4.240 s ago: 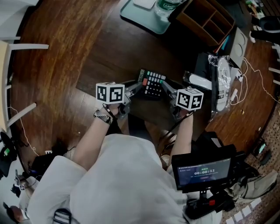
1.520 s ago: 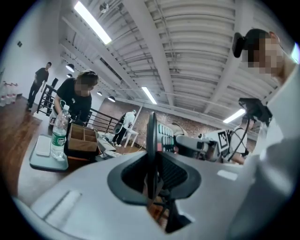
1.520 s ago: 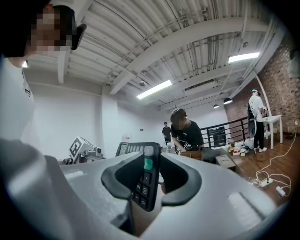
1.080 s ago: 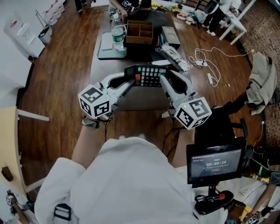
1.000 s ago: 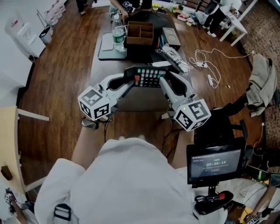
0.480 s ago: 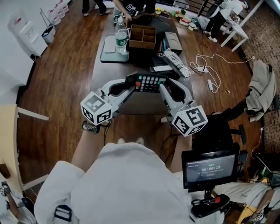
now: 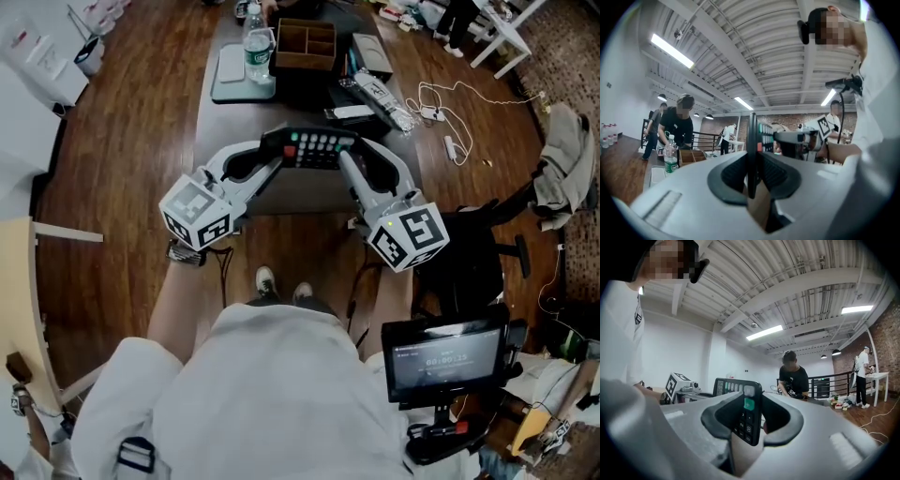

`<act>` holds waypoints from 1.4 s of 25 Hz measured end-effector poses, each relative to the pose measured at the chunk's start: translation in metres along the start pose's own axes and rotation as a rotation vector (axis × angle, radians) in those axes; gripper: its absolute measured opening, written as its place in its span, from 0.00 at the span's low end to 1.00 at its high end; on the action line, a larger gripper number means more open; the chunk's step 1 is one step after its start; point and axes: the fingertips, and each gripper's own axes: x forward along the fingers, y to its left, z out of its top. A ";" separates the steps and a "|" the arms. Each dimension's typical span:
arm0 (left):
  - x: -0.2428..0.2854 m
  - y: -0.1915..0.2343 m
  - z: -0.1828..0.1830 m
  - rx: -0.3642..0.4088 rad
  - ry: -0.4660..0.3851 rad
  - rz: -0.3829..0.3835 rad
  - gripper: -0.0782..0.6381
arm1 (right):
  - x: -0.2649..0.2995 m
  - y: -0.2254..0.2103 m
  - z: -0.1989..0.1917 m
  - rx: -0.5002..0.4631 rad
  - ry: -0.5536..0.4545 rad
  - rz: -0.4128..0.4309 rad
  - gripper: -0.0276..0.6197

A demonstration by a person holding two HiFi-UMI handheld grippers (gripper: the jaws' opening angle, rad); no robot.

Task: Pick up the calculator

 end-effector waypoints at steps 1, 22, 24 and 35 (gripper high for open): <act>-0.003 -0.004 -0.001 0.003 0.000 0.001 0.21 | -0.003 0.003 -0.001 0.002 -0.002 -0.001 0.21; -0.066 -0.205 -0.021 0.018 -0.043 0.051 0.21 | -0.188 0.092 0.002 -0.045 -0.037 0.025 0.21; -0.072 -0.235 -0.029 0.010 -0.040 0.047 0.21 | -0.216 0.103 -0.003 -0.046 -0.030 0.022 0.21; -0.115 -0.353 -0.049 0.011 0.005 0.063 0.21 | -0.329 0.161 -0.014 -0.019 -0.017 0.037 0.21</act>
